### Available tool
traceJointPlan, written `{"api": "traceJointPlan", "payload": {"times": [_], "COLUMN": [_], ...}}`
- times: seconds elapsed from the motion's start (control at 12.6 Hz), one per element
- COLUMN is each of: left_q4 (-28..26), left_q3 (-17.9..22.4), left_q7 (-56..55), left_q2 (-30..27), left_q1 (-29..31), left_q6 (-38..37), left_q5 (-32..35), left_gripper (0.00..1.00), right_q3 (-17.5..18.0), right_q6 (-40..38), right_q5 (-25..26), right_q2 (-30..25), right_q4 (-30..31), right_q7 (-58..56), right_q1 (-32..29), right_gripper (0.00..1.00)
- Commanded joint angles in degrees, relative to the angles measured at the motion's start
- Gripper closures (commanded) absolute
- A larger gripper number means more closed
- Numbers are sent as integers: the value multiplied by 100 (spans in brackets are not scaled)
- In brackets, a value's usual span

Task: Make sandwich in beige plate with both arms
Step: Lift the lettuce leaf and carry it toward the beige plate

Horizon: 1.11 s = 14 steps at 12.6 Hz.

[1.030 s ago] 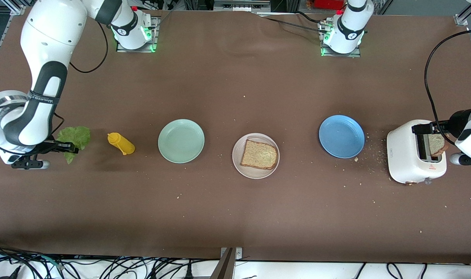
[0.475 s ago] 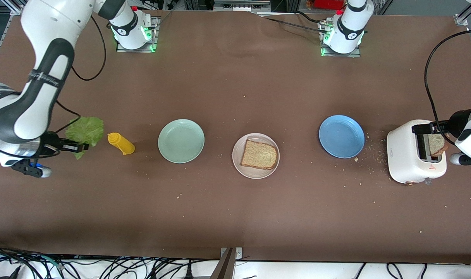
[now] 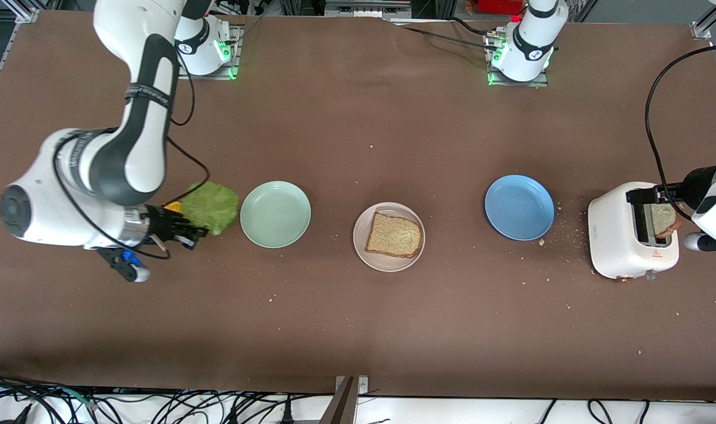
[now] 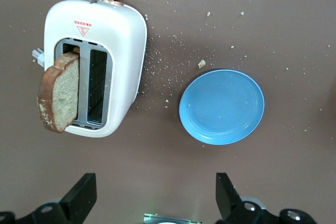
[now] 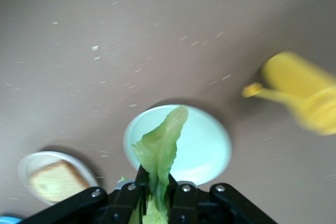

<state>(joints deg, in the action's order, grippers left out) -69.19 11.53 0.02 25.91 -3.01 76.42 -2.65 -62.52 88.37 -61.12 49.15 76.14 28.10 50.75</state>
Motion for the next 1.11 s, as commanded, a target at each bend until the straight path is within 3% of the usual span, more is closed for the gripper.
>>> {"api": "traceJointPlan", "payload": {"times": [0.0, 0.63, 1.03], "left_q4": [-51, -51, -51], "left_q3": [-45, -45, -54], "left_q7": [-37, -37, -37], "left_q2": [-77, -77, -77], "left_q1": [11, 11, 20], "left_q6": [-30, -30, -30], "left_q5": [106, 106, 89], "left_gripper": [0, 0, 0], "right_q3": [501, 3147, 4027], "right_q6": [687, 4843, 6164], "right_q5": [-391, -400, -400], "right_q2": [24, 121, 700], "right_q4": [-108, -213, -599], "right_q7": [1245, 4069, 4782], "right_q1": [57, 111, 110], "right_gripper": [100, 100, 100]}}
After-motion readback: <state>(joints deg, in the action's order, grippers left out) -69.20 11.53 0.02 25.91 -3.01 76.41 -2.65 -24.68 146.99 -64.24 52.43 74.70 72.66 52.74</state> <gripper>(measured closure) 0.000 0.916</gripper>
